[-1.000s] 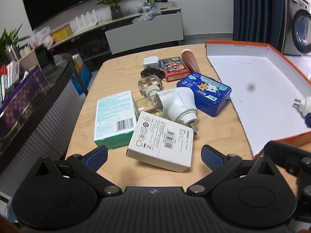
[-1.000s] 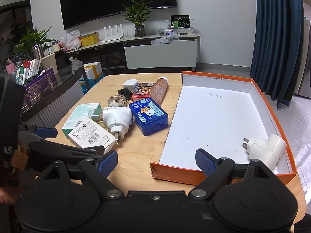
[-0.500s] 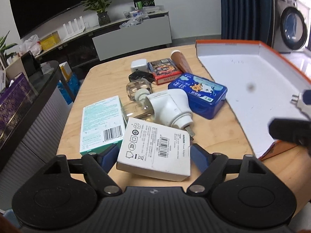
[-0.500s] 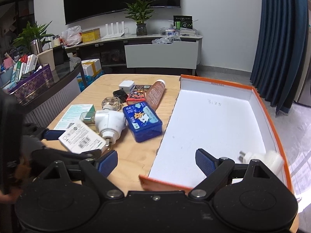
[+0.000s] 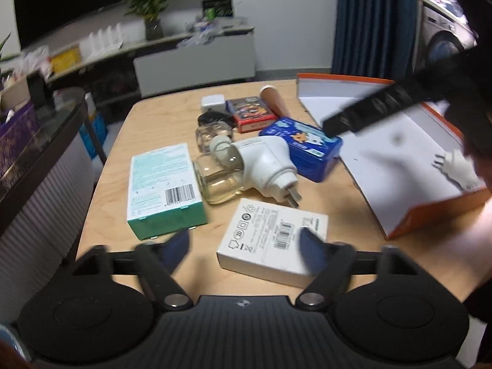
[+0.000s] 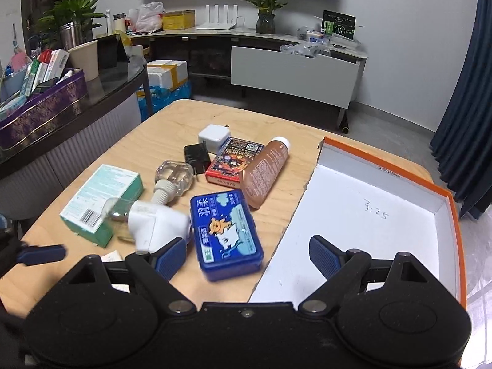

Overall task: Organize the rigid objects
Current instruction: 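Grasp the white barcode box with left gripper while right gripper grasps the blue tin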

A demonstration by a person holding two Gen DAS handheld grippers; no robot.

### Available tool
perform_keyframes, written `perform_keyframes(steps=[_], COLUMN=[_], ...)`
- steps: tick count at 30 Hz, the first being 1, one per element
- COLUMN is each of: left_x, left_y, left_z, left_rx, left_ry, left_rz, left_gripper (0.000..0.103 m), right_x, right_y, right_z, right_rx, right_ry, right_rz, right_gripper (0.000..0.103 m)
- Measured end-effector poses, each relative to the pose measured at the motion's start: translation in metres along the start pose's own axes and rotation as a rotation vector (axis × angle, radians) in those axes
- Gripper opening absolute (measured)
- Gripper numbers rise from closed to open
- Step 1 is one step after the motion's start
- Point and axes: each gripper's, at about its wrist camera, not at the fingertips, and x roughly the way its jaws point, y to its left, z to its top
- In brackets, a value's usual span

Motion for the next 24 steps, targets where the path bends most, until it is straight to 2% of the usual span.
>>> perform_keyframes(steps=[2,6,7,10,18,22,24], left_x=[-0.001,0.011,0.015,0.028,0.025,0.02,0.018], left_y=[-0.007,-0.021,-0.022,-0.016,0.001,0.007,0.012], left_z=[-0.002,0.0,0.001,0.003,0.004,0.006,0.004], left_rx=[0.058,0.122,0.117,0.071,-0.035,-0.059,-0.074], left_ry=[-0.025,-0.008,0.001,0.035,0.024,0.008,0.0], left_rz=[-0.021,-0.039,-0.038,-0.07,-0.121,-0.125,-0.129], left_gripper=[0.098,0.102,0.099,0.08,0.079,0.079,0.079], right_x=[0.002,0.011,0.014,0.022,0.058,0.075,0.081], right_y=[0.0,-0.001,-0.001,-0.001,0.0,-0.005,-0.003], right_z=[0.001,0.004,0.005,0.008,0.022,0.032,0.032], right_rx=[-0.007,-0.029,-0.034,-0.055,-0.114,-0.07,-0.091], right_ry=[0.0,0.02,0.025,0.041,0.115,0.164,0.194], right_rz=[0.017,0.014,0.015,0.012,0.016,0.081,0.094], right_gripper=[0.102,0.102,0.102,0.102,0.102,0.102,0.102])
